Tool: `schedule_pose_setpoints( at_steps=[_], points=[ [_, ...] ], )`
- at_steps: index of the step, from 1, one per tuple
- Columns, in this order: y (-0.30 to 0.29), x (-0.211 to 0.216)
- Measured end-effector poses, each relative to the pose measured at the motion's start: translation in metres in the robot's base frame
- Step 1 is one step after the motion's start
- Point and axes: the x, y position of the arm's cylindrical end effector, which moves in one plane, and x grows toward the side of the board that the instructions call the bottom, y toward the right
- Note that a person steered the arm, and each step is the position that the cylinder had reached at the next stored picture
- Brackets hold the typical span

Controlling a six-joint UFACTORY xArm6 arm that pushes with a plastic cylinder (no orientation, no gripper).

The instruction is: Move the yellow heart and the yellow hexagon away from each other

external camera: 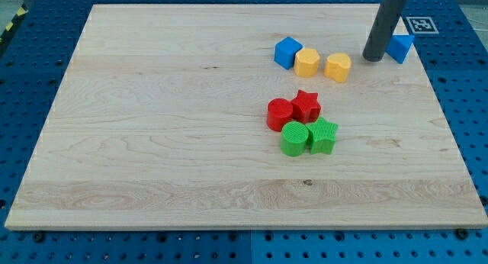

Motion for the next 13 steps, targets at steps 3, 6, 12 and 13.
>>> schedule_pose_setpoints(
  at_steps=[3,6,12,13],
  points=[
    [-0.059,0.013],
    [-0.062,0.002],
    [-0.084,0.015],
    [-0.08,0.02]
  ],
)
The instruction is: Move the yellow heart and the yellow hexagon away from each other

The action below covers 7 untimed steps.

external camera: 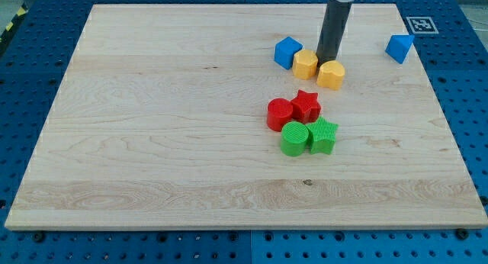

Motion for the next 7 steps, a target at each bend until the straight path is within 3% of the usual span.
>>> schedule_pose_setpoints(
  at_steps=[2,4,5,7],
  points=[
    [0.011,0.012],
    [-0.031,0.018],
    [-0.037,0.05],
    [0.003,0.08]
  ],
)
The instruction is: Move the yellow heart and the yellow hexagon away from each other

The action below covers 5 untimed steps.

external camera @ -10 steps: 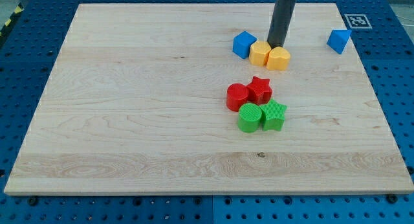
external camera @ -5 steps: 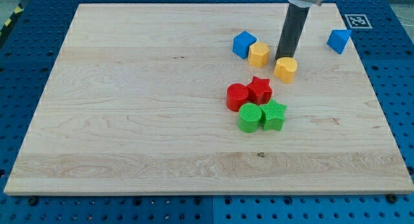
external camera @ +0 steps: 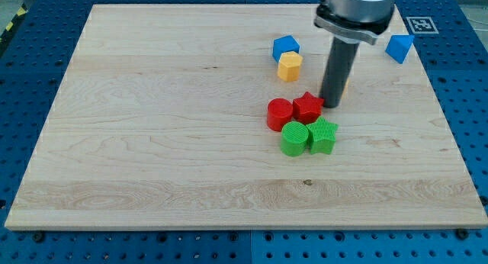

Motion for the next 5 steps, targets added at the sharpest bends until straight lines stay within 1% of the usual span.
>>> schedule_pose_setpoints(
  at_steps=[1,3,4,5],
  points=[
    [0.024,0.001],
    [0.03,0.001],
    [0.005,0.002],
    [-0.026,-0.02]
  ],
)
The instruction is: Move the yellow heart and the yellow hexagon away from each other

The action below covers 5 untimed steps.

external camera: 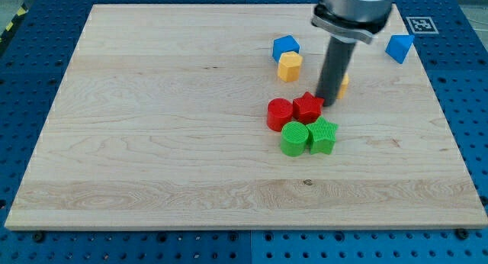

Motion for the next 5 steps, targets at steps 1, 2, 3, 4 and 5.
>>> schedule_pose_setpoints(
  at_steps=[1,2,3,4,5],
  points=[
    [-0.001,-0.011],
    [0.024,-0.004],
    [0.037,0.001],
    [0.037,0.001],
    [0.037,-0.01]
  ],
)
